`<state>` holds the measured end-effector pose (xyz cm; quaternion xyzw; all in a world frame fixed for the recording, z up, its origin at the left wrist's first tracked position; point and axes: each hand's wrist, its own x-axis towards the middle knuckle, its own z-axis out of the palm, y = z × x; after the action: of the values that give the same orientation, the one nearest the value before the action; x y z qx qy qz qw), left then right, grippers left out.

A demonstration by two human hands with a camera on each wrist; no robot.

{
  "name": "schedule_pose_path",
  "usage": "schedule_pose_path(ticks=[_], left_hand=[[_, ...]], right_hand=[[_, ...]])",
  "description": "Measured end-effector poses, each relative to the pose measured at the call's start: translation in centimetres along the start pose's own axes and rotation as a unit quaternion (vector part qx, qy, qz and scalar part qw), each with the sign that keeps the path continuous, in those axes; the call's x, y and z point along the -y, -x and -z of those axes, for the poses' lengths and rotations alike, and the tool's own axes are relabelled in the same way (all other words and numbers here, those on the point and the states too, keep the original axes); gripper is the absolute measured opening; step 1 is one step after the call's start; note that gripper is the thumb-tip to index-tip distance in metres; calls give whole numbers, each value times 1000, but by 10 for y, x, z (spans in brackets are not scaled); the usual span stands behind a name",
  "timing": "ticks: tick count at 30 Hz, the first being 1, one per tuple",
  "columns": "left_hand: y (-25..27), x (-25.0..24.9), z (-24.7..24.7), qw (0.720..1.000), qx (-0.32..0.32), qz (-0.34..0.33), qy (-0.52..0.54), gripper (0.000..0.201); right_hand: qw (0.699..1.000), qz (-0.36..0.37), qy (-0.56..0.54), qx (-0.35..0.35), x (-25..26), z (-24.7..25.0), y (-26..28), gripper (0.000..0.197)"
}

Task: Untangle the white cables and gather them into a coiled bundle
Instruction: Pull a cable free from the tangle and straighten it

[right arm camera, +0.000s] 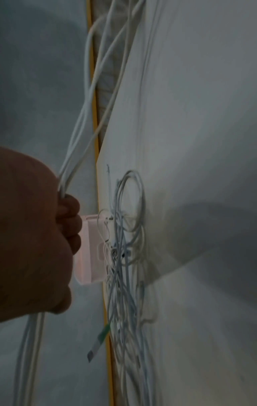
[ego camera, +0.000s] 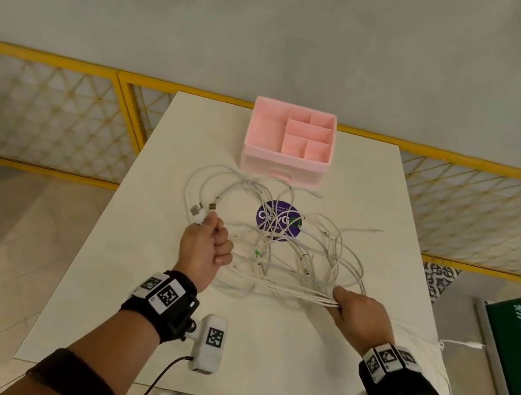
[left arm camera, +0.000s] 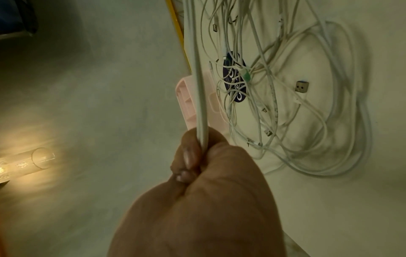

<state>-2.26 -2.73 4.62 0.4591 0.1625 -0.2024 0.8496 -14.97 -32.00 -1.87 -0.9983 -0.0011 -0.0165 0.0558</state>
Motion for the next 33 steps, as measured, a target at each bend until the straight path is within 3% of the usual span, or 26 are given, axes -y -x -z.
schedule_pose_path(ticks=[4, 9, 12, 14, 17, 21, 24, 30, 33], left_hand=[[-5, -2, 8, 999, -25, -14, -15, 42], [-1, 1, 12, 999, -33, 7, -16, 42], [0, 3, 16, 998, -48, 18, -19, 42], [0, 5, 20, 998, -52, 22, -23, 42], [-1, 7, 25, 997, -56, 36, -26, 41], [0, 7, 29, 996, -56, 57, -30, 40], [1, 5, 31, 995, -54, 70, -37, 39], [5, -3, 31, 996, -55, 59, -39, 40], [5, -7, 29, 996, -54, 51, -52, 39]], right_hand=[[984, -110, 37, 136, -13, -2, 9, 38], [952, -157, -5, 265, -21, -6, -2, 37], [909, -167, -55, 377, -23, 10, -26, 66], [895, -142, -43, 421, -19, 27, -49, 71], [923, -144, -37, 354, -13, 49, -86, 67], [961, -154, -77, 218, -2, 56, -122, 36], [956, -186, -111, 196, 15, 41, -136, 24], [933, -249, -110, 234, 37, -8, -126, 28], [932, -267, -196, 149, 35, -5, -136, 17]])
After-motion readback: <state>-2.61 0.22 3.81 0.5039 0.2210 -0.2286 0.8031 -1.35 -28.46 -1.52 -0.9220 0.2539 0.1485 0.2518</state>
